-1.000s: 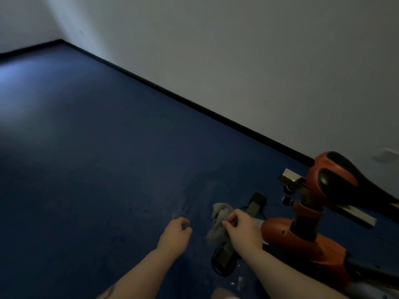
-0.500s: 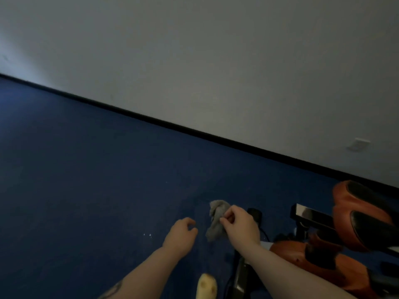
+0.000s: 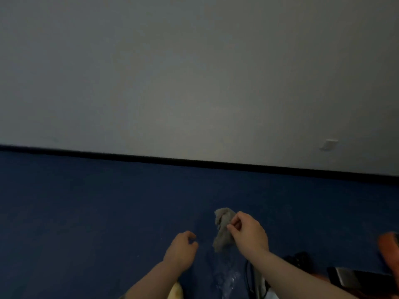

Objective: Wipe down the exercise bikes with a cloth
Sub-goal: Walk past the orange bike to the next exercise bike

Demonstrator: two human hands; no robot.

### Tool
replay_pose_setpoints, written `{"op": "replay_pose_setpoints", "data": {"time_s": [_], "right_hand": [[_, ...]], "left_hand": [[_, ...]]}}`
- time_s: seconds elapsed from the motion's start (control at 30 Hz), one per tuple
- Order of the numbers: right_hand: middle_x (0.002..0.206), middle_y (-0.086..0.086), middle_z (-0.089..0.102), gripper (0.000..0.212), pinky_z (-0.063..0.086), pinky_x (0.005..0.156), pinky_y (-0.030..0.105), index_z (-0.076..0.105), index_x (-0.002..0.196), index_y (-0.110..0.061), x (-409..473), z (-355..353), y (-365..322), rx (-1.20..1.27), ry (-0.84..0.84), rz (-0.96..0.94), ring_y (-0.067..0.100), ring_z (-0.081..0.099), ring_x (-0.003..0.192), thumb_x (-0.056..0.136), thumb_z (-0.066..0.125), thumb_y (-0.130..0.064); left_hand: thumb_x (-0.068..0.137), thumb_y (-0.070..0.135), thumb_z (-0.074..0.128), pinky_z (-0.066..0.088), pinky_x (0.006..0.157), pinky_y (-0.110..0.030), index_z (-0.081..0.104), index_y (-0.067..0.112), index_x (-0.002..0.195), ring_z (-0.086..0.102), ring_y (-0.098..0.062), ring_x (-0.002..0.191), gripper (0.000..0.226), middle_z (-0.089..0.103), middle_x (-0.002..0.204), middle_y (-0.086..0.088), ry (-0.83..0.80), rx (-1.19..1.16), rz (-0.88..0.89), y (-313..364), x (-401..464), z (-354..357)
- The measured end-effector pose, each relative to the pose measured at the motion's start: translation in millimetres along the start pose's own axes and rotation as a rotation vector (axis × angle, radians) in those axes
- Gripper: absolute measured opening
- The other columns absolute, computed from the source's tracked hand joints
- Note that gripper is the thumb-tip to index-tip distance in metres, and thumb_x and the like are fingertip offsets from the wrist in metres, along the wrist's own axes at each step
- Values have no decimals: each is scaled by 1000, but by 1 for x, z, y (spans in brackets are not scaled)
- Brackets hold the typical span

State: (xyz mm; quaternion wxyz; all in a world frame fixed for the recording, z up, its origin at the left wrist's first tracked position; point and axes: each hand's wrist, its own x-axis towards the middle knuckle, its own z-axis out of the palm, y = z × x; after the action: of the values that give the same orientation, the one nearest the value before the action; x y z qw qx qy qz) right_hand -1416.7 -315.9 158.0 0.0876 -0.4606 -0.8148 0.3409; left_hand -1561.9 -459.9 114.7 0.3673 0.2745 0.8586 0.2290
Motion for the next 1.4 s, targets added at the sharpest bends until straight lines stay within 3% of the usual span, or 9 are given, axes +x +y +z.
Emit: {"op": "replay_pose_setpoints", "data": {"time_s": [0.3, 0.4, 0.57, 0.77, 1.0, 1.17, 1.4], "right_hand": [[70, -11, 57, 23, 38, 50, 21, 51, 67, -30, 82, -11, -6, 136, 288, 350, 2, 54, 63, 81, 70, -31], [69, -11, 59, 22, 41, 51, 21, 53, 67, -29, 99, -30, 12, 191, 397, 455, 1, 55, 63, 81, 70, -29], [70, -9, 60, 22, 43, 52, 24, 53, 67, -27, 134, -68, 54, 231, 527, 597, 5, 56, 64, 83, 69, -28], [70, -8, 60, 20, 49, 55, 28, 54, 69, -24, 189, -129, 106, 263, 613, 684, 7, 57, 65, 83, 68, -26], [72, -10, 58, 20, 44, 52, 23, 53, 69, -27, 244, -197, 149, 258, 733, 760, 5, 55, 65, 84, 67, -28], [72, -10, 58, 20, 39, 50, 22, 52, 70, -29, 277, -224, 182, 254, 801, 877, 4, 54, 65, 84, 67, -30], [69, -8, 56, 22, 38, 50, 21, 52, 68, -28, 321, -255, 210, 317, 1041, 1118, 5, 54, 63, 82, 69, -28]], "left_hand": [[93, 25, 47, 43, 86, -23, 55, 20, 125, 55, -9, 102, 33, 55, 129, 2, -123, 163, 290, 90, 141, -65], [93, 25, 47, 44, 94, -27, 54, 21, 126, 55, -13, 113, 34, 53, 131, 2, -223, 214, 376, 132, 161, -47], [95, 29, 45, 41, 91, -22, 52, 23, 127, 51, -11, 114, 33, 50, 133, 3, -376, 289, 561, 209, 199, -3], [96, 30, 45, 41, 93, -22, 51, 24, 129, 51, -12, 117, 35, 48, 136, 3, -446, 380, 679, 323, 261, 37], [94, 28, 46, 42, 93, -25, 55, 23, 124, 51, -8, 108, 31, 53, 128, 3, -544, 421, 787, 418, 312, 85], [93, 28, 47, 44, 94, -28, 54, 22, 125, 53, -13, 112, 33, 53, 130, 2, -671, 539, 857, 477, 353, 130], [92, 28, 50, 44, 96, -30, 56, 22, 122, 55, -13, 110, 31, 53, 129, 2, -815, 685, 1039, 588, 412, 178]]}}
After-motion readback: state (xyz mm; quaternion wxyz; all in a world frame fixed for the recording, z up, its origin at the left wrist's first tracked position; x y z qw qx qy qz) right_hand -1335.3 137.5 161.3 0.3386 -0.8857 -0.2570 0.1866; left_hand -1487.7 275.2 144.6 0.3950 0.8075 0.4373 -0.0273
